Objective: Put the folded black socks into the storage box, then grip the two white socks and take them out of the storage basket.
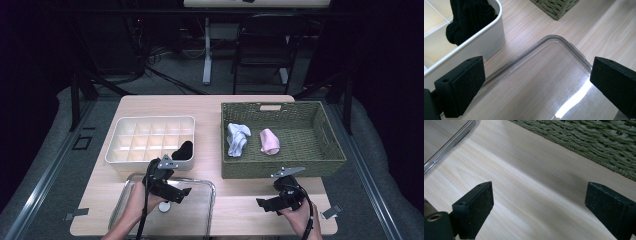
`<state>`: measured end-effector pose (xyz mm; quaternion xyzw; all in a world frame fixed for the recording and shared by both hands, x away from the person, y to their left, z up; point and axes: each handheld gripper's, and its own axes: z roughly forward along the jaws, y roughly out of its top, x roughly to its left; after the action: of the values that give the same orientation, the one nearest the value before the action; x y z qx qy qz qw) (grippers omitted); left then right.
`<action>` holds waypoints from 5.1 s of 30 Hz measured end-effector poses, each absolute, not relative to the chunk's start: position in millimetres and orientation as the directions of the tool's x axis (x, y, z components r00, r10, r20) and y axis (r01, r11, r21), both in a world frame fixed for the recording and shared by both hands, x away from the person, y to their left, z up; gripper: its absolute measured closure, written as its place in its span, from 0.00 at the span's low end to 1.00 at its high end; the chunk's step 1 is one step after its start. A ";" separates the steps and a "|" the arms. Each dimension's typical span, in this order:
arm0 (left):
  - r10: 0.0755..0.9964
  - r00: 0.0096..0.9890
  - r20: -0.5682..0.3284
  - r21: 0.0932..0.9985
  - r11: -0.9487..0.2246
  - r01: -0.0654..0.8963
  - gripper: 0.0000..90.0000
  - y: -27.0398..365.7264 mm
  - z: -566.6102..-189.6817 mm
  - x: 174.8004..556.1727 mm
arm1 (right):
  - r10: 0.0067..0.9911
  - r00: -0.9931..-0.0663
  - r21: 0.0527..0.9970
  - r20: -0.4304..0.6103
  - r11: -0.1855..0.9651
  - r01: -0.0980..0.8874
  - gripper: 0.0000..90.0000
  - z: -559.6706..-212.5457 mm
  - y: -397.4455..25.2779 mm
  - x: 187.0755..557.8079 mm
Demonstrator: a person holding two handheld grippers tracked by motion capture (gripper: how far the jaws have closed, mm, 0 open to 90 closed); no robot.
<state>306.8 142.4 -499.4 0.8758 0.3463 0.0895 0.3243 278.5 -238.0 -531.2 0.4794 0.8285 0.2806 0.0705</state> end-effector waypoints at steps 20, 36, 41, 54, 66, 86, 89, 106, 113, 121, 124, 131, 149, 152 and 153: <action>0.657 0.752 -0.042 0.662 -0.546 0.513 0.00 139.9 -504.5 296.7 | 0.814 -0.565 0.558 0.134 0.409 0.722 0.00 -515.6 -235.4 274.2; 0.650 0.759 -0.040 0.662 -0.552 0.507 0.00 139.0 -507.4 293.0 | 0.786 -0.607 0.630 0.116 0.414 0.657 0.01 -481.3 -233.2 260.8; 0.649 0.760 -0.033 0.663 -0.554 0.502 0.00 138.5 -507.0 292.4 | 0.784 -0.612 0.647 0.104 0.413 0.640 0.01 -468.4 -232.7 264.8; 0.645 0.763 -0.045 0.667 -0.549 0.504 0.00 138.3 -509.7 293.2 | 0.789 -0.605 0.659 0.108 0.398 0.638 0.03 -439.7 -234.5 292.6; 0.634 0.773 -0.043 0.663 -0.561 0.497 0.00 137.8 -509.9 292.6 | 0.778 -0.621 0.632 0.095 0.434 0.642 0.03 -424.7 -219.6 333.4; 0.629 0.776 -0.034 0.661 -0.569 0.490 0.00 136.1 -509.9 291.7 | 0.789 -0.604 0.559 0.110 0.453 0.694 0.05 -429.2 -195.1 397.0; 0.630 0.776 -0.033 0.661 -0.569 0.490 0.00 136.7 -509.9 291.9 | 0.794 -0.596 0.546 0.114 0.451 0.706 0.06 -431.6 -191.6 406.5; 0.624 0.780 -0.038 0.660 -0.571 0.489 0.00 137.2 -510.5 292.3 | 0.824 -0.539 0.519 0.174 0.388 0.761 0.13 -449.2 -179.0 454.4; 0.624 0.781 -0.035 0.659 -0.573 0.487 0.00 138.3 -510.8 292.7 | 0.843 -0.509 0.506 0.175 0.366 0.781 0.14 -461.2 -172.2 469.6; 0.620 0.784 -0.040 0.657 -0.575 0.488 0.00 139.6 -510.6 293.4 | 0.863 -0.479 0.474 0.163 0.357 0.805 0.15 -470.4 -165.9 484.5; 0.618 0.785 -0.047 0.656 -0.573 0.491 0.00 140.0 -510.8 293.7 | 0.867 -0.468 0.462 0.172 0.348 0.816 0.16 -473.1 -165.2 490.5; 0.620 0.783 -0.046 0.655 -0.573 0.492 0.00 141.1 -510.9 294.0 | 0.880 -0.443 0.421 0.173 0.341 0.841 0.17 -482.9 -160.3 503.2; 0.615 0.788 -0.040 0.652 -0.581 0.487 0.00 141.8 -511.2 294.1 | 0.912 -0.379 0.314 0.156 0.318 0.895 0.61 -505.5 -150.4 514.7; 0.616 0.787 -0.039 0.651 -0.582 0.487 0.00 141.9 -511.5 294.2 | 0.913 -0.378 0.300 0.154 0.322 0.898 0.70 -505.3 -151.1 514.7; 0.616 0.787 -0.039 0.651 -0.582 0.487 0.00 142.0 -511.5 294.2 | 0.912 -0.380 0.296 0.151 0.325 0.898 0.71 -504.9 -151.7 514.6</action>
<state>294.2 142.0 -511.5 0.8841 0.3119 0.0961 0.3345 514.6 -151.7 -504.9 0.5563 0.8137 0.1673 0.0216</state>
